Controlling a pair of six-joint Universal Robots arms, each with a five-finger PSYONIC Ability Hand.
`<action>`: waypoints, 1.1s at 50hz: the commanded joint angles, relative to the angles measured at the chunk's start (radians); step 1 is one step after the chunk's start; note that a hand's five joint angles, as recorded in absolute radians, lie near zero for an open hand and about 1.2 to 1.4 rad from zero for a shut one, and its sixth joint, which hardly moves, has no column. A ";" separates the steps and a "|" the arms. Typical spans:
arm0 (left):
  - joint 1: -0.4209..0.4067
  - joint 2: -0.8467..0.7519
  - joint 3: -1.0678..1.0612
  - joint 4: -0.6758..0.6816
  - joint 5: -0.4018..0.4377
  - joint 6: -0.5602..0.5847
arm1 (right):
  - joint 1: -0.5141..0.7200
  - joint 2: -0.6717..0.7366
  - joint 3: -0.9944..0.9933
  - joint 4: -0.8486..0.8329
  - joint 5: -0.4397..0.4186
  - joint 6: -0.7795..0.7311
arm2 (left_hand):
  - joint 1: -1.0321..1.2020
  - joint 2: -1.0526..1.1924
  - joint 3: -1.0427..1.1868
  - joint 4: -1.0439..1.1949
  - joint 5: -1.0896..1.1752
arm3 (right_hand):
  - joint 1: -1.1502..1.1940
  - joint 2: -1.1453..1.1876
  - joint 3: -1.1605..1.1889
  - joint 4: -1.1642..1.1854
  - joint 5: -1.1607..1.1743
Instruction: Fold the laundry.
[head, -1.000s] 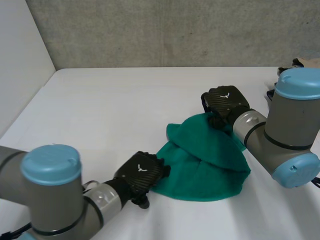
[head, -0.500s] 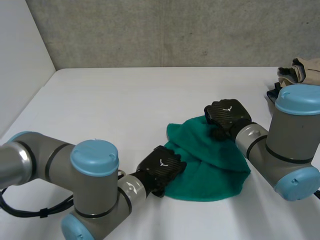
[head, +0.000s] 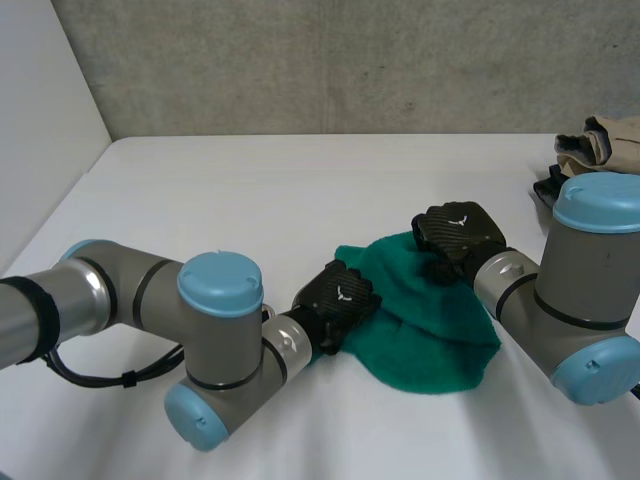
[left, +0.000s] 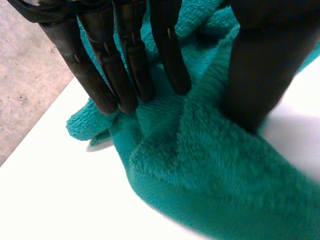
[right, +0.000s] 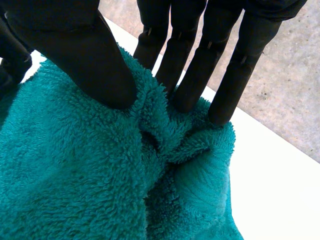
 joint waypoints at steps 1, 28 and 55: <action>0.016 -0.038 0.052 -0.010 0.008 0.000 | -0.001 0.000 0.001 0.000 0.000 -0.001 | 0.372 0.383 0.385 0.389 0.427 | 0.284 0.216 0.211 0.199 0.227; 0.120 0.742 -0.314 -0.051 -0.052 -0.321 | -0.079 -0.120 -0.343 0.017 -0.090 -0.063 | 0.564 0.575 0.576 0.581 0.618 | 0.284 0.216 0.211 0.199 0.227; 0.309 0.758 -0.405 -0.116 -0.049 -0.405 | -0.002 0.078 -0.470 0.127 0.040 0.132 | 0.564 0.575 0.576 0.581 0.618 | -0.938 -1.005 -1.010 -1.023 -0.995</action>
